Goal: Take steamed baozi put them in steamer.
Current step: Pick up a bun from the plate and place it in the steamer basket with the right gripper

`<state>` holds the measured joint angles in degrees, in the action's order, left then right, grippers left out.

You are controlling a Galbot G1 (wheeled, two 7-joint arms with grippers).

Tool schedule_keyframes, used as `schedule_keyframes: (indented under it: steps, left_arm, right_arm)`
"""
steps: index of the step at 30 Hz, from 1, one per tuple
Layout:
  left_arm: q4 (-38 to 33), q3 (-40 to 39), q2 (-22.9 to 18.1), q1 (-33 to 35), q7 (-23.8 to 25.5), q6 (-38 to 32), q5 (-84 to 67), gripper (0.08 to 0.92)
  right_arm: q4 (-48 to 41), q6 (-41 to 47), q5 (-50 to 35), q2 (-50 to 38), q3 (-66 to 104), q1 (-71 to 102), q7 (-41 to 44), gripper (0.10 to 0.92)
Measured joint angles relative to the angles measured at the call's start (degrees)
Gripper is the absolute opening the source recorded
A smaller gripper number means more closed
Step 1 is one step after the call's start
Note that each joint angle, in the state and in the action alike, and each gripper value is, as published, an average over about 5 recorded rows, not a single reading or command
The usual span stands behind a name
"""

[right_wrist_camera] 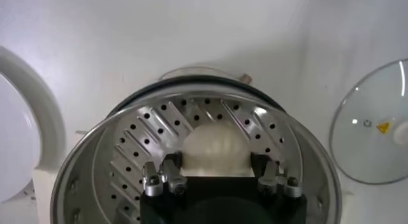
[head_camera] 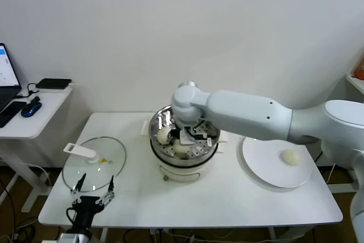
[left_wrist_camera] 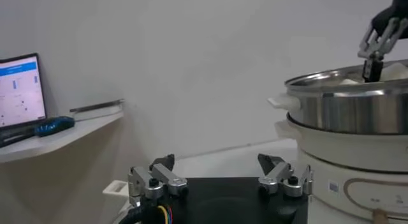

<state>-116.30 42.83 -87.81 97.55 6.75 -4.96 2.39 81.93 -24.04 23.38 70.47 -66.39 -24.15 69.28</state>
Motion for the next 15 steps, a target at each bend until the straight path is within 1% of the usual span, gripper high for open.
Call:
schedule_keyframes:
  steps: [15]
  left_arm:
    - [0.4,-0.4,-0.2,-0.4,-0.1,0.0,0.2,0.823]
  right_arm:
    - [0.3,-0.5,0.3,0.0,-0.4,1.3,0.0,0.696]
